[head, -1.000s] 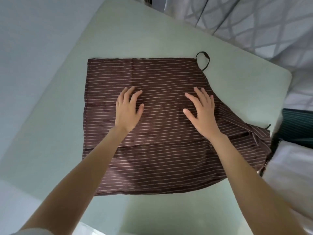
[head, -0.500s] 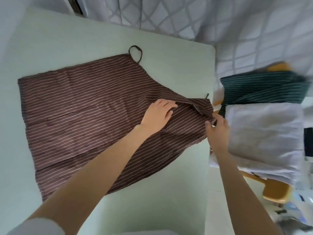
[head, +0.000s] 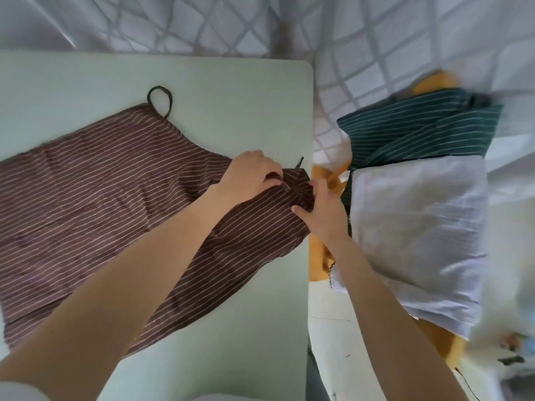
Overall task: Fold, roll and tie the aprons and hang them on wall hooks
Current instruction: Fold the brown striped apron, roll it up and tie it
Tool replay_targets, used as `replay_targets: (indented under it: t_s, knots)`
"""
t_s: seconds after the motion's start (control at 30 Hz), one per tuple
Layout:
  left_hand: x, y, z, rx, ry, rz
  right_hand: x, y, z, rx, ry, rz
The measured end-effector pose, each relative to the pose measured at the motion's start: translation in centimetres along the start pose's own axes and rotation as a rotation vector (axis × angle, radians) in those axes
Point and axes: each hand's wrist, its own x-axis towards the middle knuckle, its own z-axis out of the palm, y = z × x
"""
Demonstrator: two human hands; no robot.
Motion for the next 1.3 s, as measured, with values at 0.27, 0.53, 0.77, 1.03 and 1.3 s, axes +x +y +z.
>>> replay_targets:
  t_s: [0.27,0.53,0.77,1.03,1.3]
  knots:
    - [4.3,-0.1,-0.4,-0.15,0.429,-0.483,-3.4,2.8,-1.4,-0.01,-0.076,0.094]
    - [0.6,0.9,2.3,-0.155,0.264,-0.412,-4.0,3.4,0.1,-0.008,-0.106,0.068]
    - [-0.7,1.6,4.0,-0.169,-0.036,-0.225,0.8,2.2,-1.6,0.402,-0.094,0.078]
    - [-0.9,2.0,3.5,-0.157,0.275,-0.302,2.7,2.6,-2.4,0.176,0.059,-0.083]
    - [-1.5,2.6,4.6,-0.057,-0.036,-0.174,7.8,1.8,-7.2,0.058,0.167,-0.029]
